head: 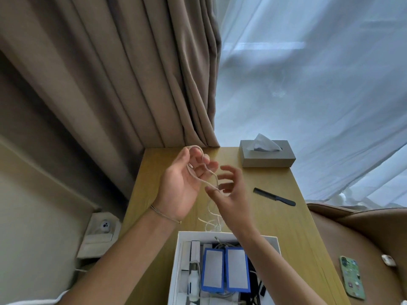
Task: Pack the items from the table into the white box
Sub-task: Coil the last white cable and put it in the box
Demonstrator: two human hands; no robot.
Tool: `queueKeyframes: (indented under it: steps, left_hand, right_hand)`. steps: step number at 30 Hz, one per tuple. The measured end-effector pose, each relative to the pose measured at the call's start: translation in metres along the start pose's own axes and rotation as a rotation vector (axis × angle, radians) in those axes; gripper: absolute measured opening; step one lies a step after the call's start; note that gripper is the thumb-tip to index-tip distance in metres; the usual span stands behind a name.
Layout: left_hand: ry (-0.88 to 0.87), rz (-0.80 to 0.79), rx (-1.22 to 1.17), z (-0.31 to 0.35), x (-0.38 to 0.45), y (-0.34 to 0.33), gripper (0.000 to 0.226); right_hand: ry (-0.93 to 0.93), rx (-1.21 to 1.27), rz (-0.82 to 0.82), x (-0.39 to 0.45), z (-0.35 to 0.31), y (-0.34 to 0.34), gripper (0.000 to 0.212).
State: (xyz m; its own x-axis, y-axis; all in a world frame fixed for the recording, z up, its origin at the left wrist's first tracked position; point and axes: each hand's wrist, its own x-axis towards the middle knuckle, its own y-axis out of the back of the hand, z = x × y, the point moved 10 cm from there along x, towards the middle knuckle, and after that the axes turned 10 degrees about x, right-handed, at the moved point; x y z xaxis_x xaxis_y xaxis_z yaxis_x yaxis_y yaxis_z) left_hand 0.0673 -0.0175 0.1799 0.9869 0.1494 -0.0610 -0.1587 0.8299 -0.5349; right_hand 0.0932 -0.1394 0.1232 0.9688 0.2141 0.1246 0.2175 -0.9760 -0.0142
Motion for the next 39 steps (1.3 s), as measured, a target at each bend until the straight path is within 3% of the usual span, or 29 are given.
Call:
queueKeyframes:
  steps: [2,4,8,10,13,15,19,21,23,26,30,36,39]
  left_hand:
    - [-0.002,-0.009,-0.079,0.007,0.000,-0.001,0.035]
    - [-0.015,0.006,-0.131,0.015,0.002,0.005,0.033]
    - [-0.054,0.112,-0.075,0.035,0.010,0.036,0.032]
    - [-0.075,0.151,0.067,0.041,0.010,0.051,0.035]
    - [-0.111,0.166,0.505,0.043,0.006,0.064,0.040]
    - [-0.099,0.067,0.835,0.030,0.002,0.054,0.041]
    - [0.013,-0.374,1.262,-0.032,-0.018,0.010,0.074]
    - [0.044,-0.503,1.310,-0.053,-0.027,-0.006,0.055]
    - [0.098,-0.513,1.194,-0.065,-0.030,-0.011,0.030]
    - [0.112,-0.395,1.056,-0.065,-0.030,-0.006,0.040]
    - [0.087,-0.258,0.812,-0.053,-0.031,0.007,0.043]
    - [0.295,-0.103,0.041,-0.059,-0.032,0.012,0.043]
    - [0.290,-0.037,-0.185,-0.057,-0.029,0.014,0.045]
  right_hand:
    - [-0.102,0.138,-0.210,0.001,0.008,-0.019,0.006]
    - [-0.220,0.284,-0.351,-0.006,0.018,-0.029,0.027]
    - [-0.313,0.323,-0.451,-0.015,0.028,-0.016,0.030]
    - [-0.306,0.309,-0.457,-0.013,0.026,-0.001,0.030]
    - [-0.305,0.318,-0.429,-0.007,0.021,0.021,0.029]
    - [-0.302,0.343,-0.430,-0.003,0.013,0.028,0.028]
    - [-0.264,0.273,-0.497,0.000,-0.013,0.017,0.027]
    - [-0.216,0.153,-0.510,0.002,-0.024,0.011,0.028]
    - [-0.136,-0.005,-0.494,0.005,-0.032,0.008,0.030]
    - [-0.083,-0.122,-0.490,0.005,-0.035,0.009,0.031]
    - [-0.151,-0.076,-0.491,0.002,-0.026,0.016,0.031]
    - [-0.328,0.055,-0.518,-0.023,-0.001,-0.004,0.026]
    - [-0.318,0.021,-0.550,-0.038,0.007,-0.017,0.018]
